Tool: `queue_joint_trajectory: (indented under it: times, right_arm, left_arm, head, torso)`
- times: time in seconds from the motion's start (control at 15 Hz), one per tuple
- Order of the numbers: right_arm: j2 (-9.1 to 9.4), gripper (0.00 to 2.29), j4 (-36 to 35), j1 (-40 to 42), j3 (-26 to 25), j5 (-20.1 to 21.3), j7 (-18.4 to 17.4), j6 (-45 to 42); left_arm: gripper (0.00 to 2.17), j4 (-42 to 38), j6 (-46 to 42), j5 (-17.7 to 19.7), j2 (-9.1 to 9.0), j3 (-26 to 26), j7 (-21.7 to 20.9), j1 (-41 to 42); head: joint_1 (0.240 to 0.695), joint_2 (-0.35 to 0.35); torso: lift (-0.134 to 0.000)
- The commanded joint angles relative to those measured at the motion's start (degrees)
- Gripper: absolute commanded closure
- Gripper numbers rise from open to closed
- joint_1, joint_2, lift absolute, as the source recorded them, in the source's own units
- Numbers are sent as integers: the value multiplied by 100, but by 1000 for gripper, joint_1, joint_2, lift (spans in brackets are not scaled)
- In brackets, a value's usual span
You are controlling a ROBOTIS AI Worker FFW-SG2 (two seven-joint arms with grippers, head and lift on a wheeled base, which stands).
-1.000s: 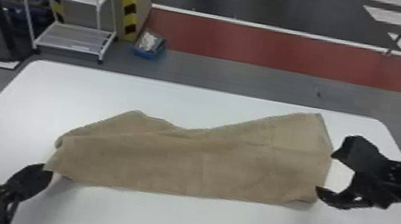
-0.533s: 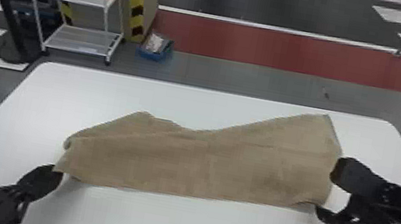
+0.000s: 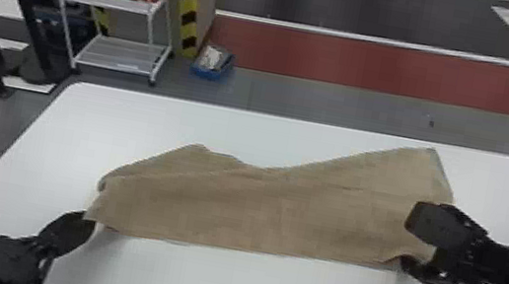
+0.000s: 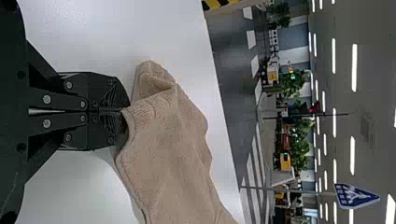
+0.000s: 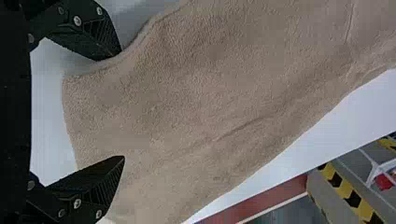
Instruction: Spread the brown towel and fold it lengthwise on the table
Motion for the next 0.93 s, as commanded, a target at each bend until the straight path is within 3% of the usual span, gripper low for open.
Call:
queue_joint_trajectory:
  times: [0.0,0.27,0.87]
  right_arm:
    - [4,221,220,-186,78,90,-462,392]
    - [109,221,379,-477,78,81,-1367,1042]
    - [-198,218,344,-767,-256,143,-1367,1692]
  left_arm:
    - [1706,36,-49,17,-15,20,-21,10]
    - [1706,36,-84,52,-15,108,-74,10]
    - [1706,27,-84,290,-15,521,-170,1]
  head:
    - [695,16]
    - [695,-30]
    - [695,-91]
  torso:
    - [-124]
    - [-124]
    - [-124]
